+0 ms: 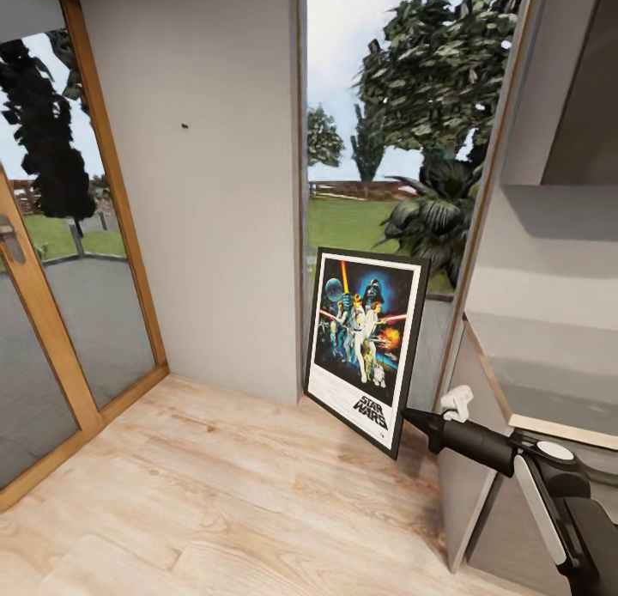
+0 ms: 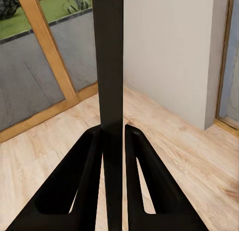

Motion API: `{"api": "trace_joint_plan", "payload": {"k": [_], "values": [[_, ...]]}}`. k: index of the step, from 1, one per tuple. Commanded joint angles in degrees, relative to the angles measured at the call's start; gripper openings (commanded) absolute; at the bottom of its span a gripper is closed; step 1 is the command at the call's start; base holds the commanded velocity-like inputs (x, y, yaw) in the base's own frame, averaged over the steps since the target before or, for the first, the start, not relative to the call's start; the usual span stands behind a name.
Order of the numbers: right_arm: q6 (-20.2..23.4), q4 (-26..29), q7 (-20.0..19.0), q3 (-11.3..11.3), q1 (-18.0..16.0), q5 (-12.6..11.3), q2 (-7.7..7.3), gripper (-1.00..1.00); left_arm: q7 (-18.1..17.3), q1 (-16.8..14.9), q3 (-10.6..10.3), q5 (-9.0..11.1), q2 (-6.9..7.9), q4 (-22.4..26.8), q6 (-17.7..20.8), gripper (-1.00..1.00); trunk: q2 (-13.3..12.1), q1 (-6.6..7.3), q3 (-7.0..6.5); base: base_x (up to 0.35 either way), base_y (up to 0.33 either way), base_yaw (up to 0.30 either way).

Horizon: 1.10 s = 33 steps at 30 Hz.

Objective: Pick up the poster from the kitchen countertop and hang it on one of the wall nails in the kitchen.

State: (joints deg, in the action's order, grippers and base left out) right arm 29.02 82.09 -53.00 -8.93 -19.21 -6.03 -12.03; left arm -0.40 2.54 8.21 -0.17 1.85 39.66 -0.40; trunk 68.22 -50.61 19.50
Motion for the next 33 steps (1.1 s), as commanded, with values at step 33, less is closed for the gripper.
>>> {"api": "trace_joint_plan", "payload": {"k": [33], "values": [[0.6,0.0,-0.1,0.05,-0.03,-0.53,-0.01,-1.0,-0.04,0.01,-0.03,-0.09,-0.06,0.03,-0.04,1.0,-13.21,7.25,-5.88,0.0,0.0,0.0]]}}
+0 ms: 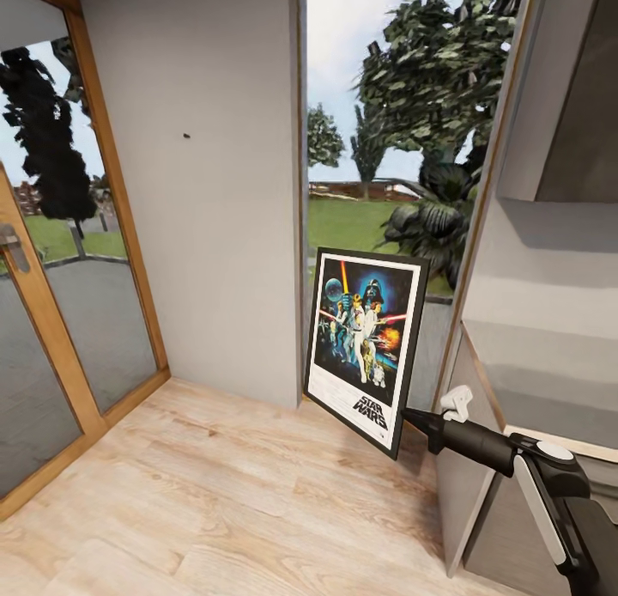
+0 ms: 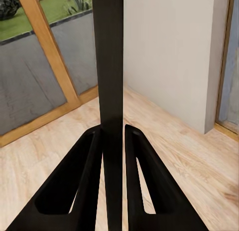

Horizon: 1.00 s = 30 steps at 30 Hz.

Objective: Pick up the poster from the kitchen countertop and hang it on one of the wall nails in the kitchen.

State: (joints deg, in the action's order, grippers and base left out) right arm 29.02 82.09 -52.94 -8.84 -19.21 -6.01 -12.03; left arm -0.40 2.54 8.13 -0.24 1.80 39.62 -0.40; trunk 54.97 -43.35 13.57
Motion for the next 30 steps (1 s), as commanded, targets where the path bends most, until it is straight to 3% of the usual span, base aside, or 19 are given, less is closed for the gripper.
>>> {"api": "trace_joint_plan", "payload": {"k": [1,30], "values": [[0.6,0.0,-0.19,-0.04,-0.04,-0.51,-0.01,-1.0,-0.04,0.01,0.05,-0.03,0.0,0.05,-0.04,1.0,-0.37,0.22,-0.12,0.0,0.0,0.0],[0.6,0.0,-0.16,-0.03,-0.04,-0.49,-0.01,-1.0,-0.04,0.01,0.05,-0.03,-0.03,0.02,0.03,1.0,-12.0,6.59,-5.33,0.0,0.0,0.0]]}}
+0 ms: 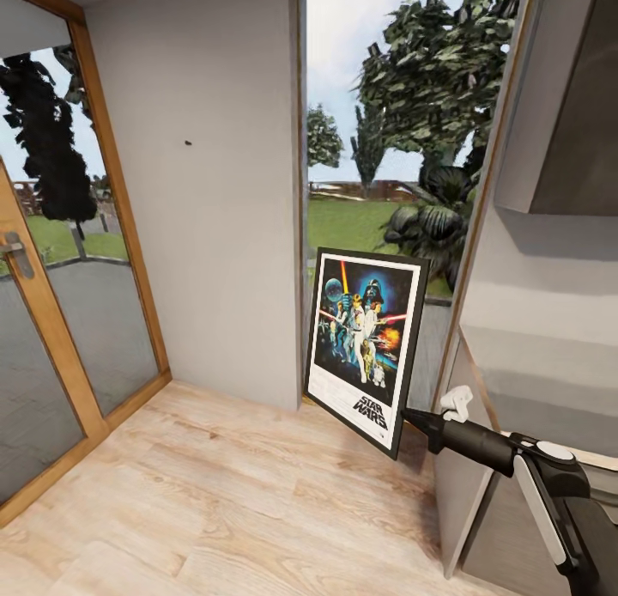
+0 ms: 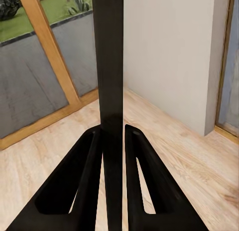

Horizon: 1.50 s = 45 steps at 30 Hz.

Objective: Pick up the poster from the kitchen countertop and hang it on one of the wall nails in the kitchen.

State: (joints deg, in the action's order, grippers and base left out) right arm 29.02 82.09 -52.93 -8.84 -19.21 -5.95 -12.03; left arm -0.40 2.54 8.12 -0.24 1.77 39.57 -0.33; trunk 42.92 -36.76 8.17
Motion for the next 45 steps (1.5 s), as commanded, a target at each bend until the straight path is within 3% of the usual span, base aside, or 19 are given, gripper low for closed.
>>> {"api": "trace_joint_plan", "payload": {"k": [1,45], "values": [[0.6,0.0,-0.17,-0.04,-0.04,-0.56,-0.01,-1.0,-0.04,0.01,0.05,-0.03,0.0,0.07,-0.03,1.0,-0.35,0.21,-0.11,0.0,0.0,0.0],[0.6,0.0,-0.16,0.05,-0.04,-0.56,-0.01,-1.0,-0.04,0.01,0.14,-0.06,0.07,0.07,-0.05,1.0,-18.0,9.88,-8.01,0.0,0.0,0.0]]}}
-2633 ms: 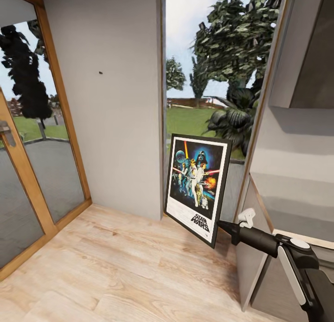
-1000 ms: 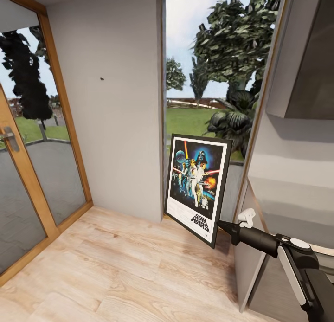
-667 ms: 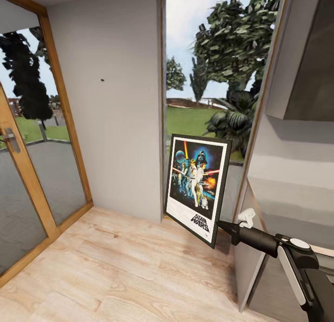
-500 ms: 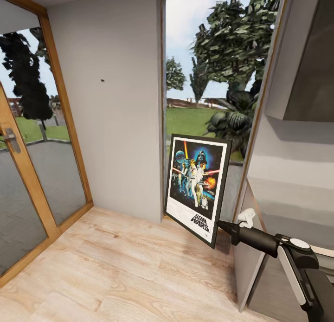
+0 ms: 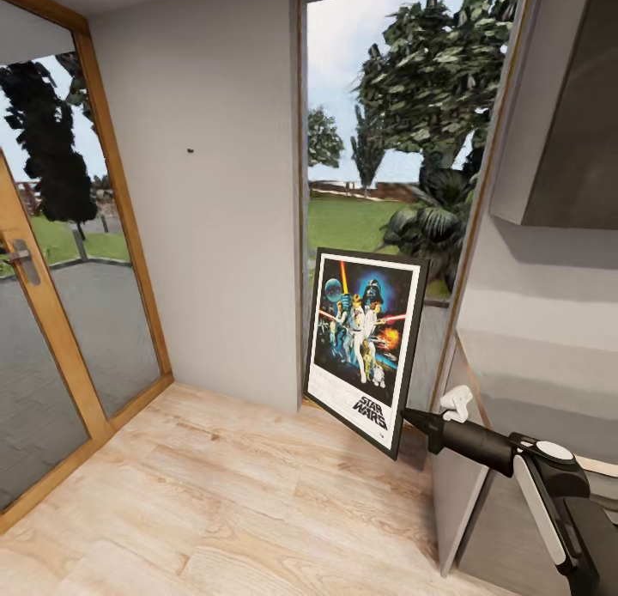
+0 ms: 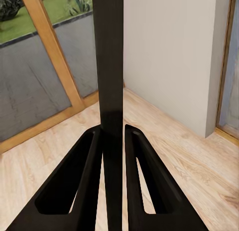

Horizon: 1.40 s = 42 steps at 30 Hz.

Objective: Pick up the poster from the kitchen countertop and hang it on one of the wall nails in the kitchen.

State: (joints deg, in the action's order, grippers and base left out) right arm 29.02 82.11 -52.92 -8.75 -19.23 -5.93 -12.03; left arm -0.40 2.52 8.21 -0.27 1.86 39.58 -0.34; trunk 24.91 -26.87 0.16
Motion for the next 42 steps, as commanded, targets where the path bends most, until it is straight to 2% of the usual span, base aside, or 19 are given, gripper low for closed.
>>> {"api": "trace_joint_plan", "payload": {"k": [1,5,23,31,42], "values": [[0.58,-0.02,-0.17,-0.04,-0.02,-0.57,-0.01,-1.0,-0.04,0.03,0.05,-0.02,-0.01,0.06,-0.06,1.0,-0.38,0.2,-0.17,0.0,0.0,0.0],[0.6,-0.02,-0.17,-0.04,-0.02,-0.57,-0.01,-1.0,-0.04,0.03,0.05,-0.03,-0.01,0.06,-0.07,1.0,-1.99,1.08,-0.89,0.0,0.0,0.0],[0.6,-0.02,-0.17,-0.04,-0.02,-0.55,-0.01,-1.0,0.02,0.03,0.05,-0.08,-0.07,0.13,-0.09,1.0,-1.99,1.08,-0.89,0.0,0.0,0.0],[0.6,-0.03,-0.17,-0.04,-0.02,0.15,-0.01,-1.0,0.06,0.03,0.24,-0.08,-0.03,0.14,-0.1,1.0,-1.99,1.08,-0.89,0.0,0.01,0.0],[0.59,-0.1,-0.17,-0.04,-0.02,0.22,-0.01,-1.0,0.05,0.03,0.32,-0.05,0.05,0.06,-0.1,1.0,-1.99,1.08,-0.89,0.0,0.246,0.0]]}}
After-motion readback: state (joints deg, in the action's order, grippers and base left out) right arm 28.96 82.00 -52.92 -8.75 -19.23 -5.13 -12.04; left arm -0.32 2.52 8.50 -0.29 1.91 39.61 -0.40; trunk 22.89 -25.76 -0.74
